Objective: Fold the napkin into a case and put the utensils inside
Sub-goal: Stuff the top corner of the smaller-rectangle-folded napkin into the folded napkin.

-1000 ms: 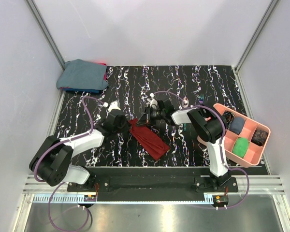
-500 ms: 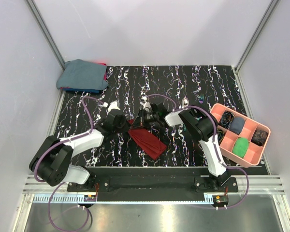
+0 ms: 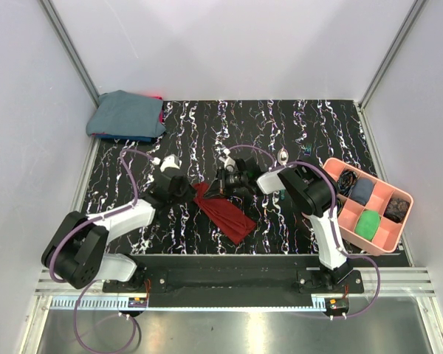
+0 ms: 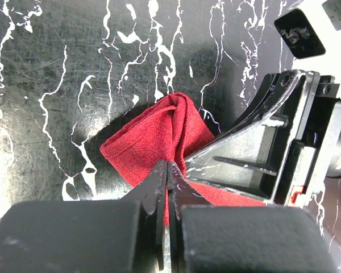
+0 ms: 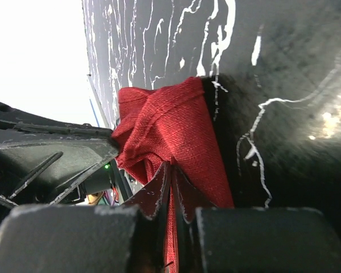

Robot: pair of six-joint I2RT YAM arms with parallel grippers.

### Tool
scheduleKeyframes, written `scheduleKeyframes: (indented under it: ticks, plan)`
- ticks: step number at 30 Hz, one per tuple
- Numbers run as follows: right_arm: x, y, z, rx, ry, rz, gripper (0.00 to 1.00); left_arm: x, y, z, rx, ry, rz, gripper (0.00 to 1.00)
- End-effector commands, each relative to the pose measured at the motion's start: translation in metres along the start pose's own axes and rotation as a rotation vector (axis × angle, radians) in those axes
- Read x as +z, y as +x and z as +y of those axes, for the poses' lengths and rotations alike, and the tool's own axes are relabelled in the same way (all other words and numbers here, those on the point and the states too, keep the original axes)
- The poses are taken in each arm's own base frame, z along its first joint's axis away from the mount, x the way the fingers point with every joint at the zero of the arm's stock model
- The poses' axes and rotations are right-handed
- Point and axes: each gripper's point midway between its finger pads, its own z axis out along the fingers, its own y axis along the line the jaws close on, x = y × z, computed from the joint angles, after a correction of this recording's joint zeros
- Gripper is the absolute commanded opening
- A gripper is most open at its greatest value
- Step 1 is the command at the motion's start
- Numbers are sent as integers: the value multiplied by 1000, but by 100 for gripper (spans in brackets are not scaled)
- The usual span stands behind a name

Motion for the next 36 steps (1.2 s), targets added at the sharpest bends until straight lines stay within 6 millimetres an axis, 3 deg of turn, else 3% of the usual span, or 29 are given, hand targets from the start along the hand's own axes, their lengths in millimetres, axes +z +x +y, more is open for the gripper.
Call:
scheduleKeyframes:
  ticks: [1,14,22,27,29,31,32,33,36]
  plan:
    - [-10,-13,25,-58,-52,-38,9,-7,-10,-9,5,46,-33,0]
    - [-5,-22,47,-69,-124,-26,8,-6,-8,-11,11,65,-26,0]
    - [21,-10,54,-52,-160,41,8,-1,-6,-18,23,100,-13,0]
    - [37,-6,46,-26,-187,90,9,1,-2,-20,41,118,1,0]
    - [42,0,34,-11,-180,136,9,4,4,-20,47,140,13,0]
    - [43,-2,32,-68,-168,138,12,5,9,-21,48,151,35,0]
    - [45,5,15,-26,-77,163,15,5,12,-18,45,145,40,0]
    - [46,1,13,-104,-56,169,16,4,10,-17,38,142,28,0]
    - [44,9,-1,-80,-11,186,16,-2,-1,-16,17,136,-31,0]
